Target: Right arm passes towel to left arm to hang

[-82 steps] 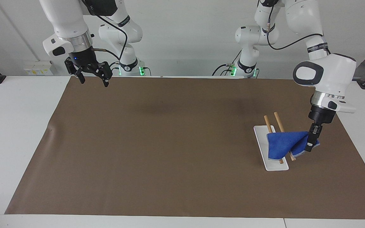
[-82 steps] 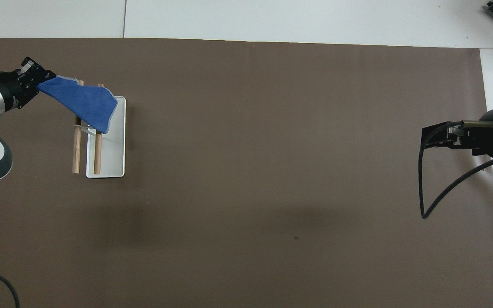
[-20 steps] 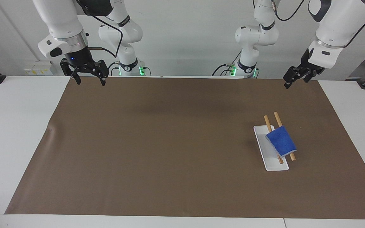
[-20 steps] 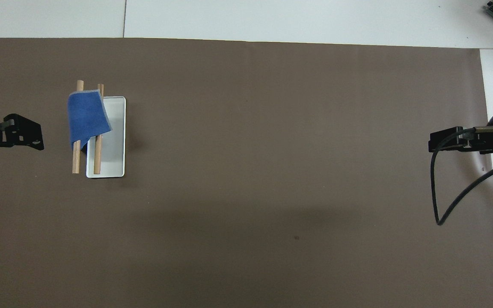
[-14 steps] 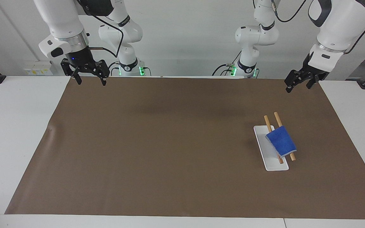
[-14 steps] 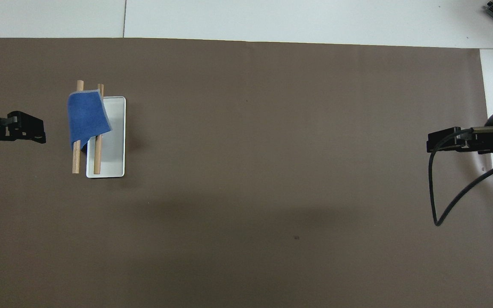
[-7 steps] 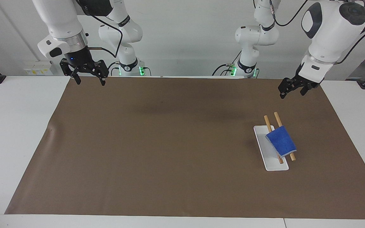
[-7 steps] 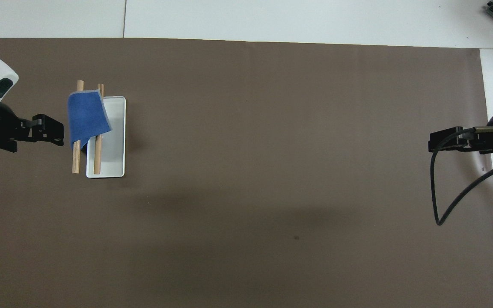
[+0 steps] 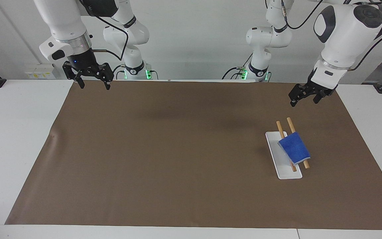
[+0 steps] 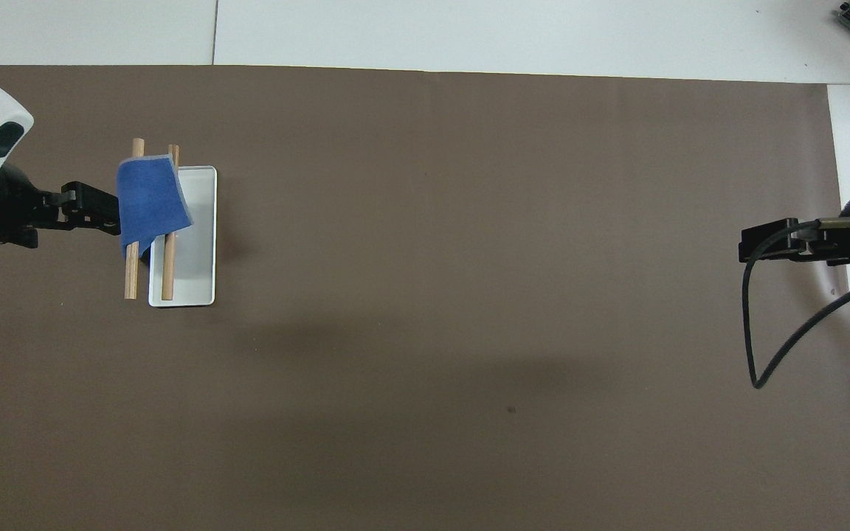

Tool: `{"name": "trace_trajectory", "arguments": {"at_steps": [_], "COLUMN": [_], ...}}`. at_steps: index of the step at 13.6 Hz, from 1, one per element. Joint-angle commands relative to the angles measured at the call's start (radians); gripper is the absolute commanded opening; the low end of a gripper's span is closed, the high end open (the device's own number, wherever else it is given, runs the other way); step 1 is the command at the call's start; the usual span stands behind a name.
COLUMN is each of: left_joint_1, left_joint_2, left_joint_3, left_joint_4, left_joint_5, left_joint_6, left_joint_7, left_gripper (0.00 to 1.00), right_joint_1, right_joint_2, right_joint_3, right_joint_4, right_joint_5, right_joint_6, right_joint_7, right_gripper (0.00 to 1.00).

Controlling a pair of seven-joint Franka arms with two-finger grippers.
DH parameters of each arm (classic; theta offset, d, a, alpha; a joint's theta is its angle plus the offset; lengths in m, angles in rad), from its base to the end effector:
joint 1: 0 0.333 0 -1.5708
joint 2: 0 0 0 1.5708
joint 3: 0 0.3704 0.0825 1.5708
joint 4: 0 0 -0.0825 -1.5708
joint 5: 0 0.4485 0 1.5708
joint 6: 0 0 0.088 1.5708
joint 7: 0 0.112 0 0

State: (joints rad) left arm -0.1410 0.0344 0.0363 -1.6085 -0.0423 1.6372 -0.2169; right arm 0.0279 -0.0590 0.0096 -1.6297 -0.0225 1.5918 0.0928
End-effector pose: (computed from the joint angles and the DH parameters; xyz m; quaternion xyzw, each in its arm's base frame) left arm 0.6318 -0.0713 0.6379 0.9981 0.0575 -0.0061 0.0198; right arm 0.5990 0.0202 0.6801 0.9995 -0.0275 0.0113 0.0108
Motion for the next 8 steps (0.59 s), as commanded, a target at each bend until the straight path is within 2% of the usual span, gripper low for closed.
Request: {"name": "trace_trajectory", "arguments": {"at_steps": [1,3,8], "left_joint_1": [0.0,0.0,-0.012], "left_joint_2": [-0.01,-0.011,-0.016], "left_joint_3": [0.069,0.073,0.066], "left_joint_4": [0.01,0.015,0.021], "left_joint_5": [-0.073,-0.065,0.019], "left_joint_6": [0.021,0.016,0.001], "left_joint_7": [0.033,0.106,0.111], "left_gripper": [1.0,1.0,1.0], "right_joint_1": [-0.014,-0.014,-0.013], "right_joint_2": [-0.008,-0.009,-0.013], "right_joint_3": [0.007,0.007,0.007], "right_joint_4": [-0.009,-0.009,-0.022], "right_joint_5": [0.015,0.015,0.016], "right_joint_6": [-0.007,-0.006,-0.003], "right_joint_7": [0.004,0.004,0.004], "right_gripper": [1.0,1.0,1.0]}}
